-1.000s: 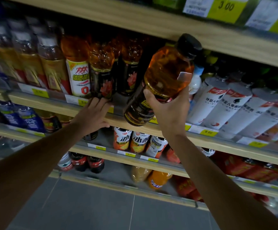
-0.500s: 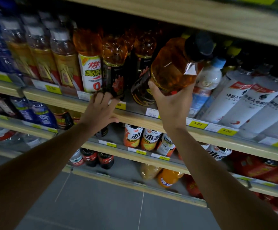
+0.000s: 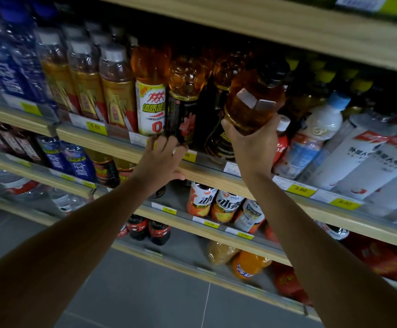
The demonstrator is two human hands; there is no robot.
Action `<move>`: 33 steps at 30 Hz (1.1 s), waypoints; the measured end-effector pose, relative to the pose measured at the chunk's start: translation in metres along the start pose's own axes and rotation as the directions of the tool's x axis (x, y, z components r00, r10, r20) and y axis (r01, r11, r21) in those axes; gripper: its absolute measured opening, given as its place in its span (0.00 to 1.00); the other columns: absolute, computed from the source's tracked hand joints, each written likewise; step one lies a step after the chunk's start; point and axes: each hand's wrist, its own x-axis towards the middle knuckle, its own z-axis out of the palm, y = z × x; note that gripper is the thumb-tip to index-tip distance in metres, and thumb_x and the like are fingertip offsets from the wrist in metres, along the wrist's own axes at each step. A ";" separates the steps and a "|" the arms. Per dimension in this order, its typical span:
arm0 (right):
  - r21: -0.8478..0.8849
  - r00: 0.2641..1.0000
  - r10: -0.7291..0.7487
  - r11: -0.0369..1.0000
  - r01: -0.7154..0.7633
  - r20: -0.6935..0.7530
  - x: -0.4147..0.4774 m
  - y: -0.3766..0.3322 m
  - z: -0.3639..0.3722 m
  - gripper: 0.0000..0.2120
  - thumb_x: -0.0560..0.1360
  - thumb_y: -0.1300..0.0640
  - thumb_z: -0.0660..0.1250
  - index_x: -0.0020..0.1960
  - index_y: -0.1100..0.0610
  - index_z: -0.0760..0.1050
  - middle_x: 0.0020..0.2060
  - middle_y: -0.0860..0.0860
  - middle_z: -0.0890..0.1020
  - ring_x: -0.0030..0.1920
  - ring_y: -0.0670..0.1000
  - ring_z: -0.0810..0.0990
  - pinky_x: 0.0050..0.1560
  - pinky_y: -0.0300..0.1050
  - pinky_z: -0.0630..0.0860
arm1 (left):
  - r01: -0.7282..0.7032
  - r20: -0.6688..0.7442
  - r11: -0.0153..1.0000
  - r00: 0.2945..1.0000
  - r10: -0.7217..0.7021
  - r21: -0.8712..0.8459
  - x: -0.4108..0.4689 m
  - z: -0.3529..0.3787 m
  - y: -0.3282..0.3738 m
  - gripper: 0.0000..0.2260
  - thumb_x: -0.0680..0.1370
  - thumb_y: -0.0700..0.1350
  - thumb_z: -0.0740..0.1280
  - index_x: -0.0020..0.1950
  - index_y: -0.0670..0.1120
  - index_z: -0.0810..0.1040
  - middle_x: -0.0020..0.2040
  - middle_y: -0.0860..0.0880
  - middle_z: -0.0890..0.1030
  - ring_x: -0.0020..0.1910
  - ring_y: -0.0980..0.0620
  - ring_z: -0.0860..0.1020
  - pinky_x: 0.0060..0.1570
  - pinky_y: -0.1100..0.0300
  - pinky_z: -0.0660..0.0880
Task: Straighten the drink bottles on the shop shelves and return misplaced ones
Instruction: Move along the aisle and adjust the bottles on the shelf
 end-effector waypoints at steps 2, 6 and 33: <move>-0.021 1.000 -0.003 1.000 0.003 0.010 0.005 -0.002 0.004 0.36 0.64 0.46 0.77 0.65 0.57 0.65 0.51 0.43 0.74 0.49 0.42 0.75 0.41 0.21 0.69 | 0.000 0.009 1.000 1.000 0.000 0.009 0.000 0.000 0.000 0.36 0.56 0.64 0.77 0.53 0.42 0.80 0.47 0.40 0.79 0.43 0.41 0.79 0.44 0.48 0.77; -0.045 0.998 0.035 0.998 -0.032 0.054 0.013 -0.006 0.014 0.37 0.64 0.45 0.77 0.65 0.57 0.66 0.52 0.45 0.77 0.48 0.41 0.73 0.44 0.28 0.69 | 0.004 0.024 1.000 1.000 -0.005 0.025 0.000 0.000 0.000 0.35 0.57 0.65 0.76 0.54 0.42 0.79 0.48 0.40 0.79 0.44 0.41 0.79 0.45 0.48 0.77; -0.107 0.964 -0.019 0.993 0.049 0.264 0.010 -0.008 0.024 0.36 0.76 0.49 0.66 0.74 0.61 0.52 0.68 0.56 0.68 0.64 0.55 0.72 0.52 0.43 0.72 | 0.177 0.043 0.984 0.983 -0.178 0.025 -0.005 -0.008 0.023 0.35 0.59 0.59 0.78 0.59 0.42 0.78 0.52 0.40 0.79 0.47 0.43 0.79 0.46 0.53 0.78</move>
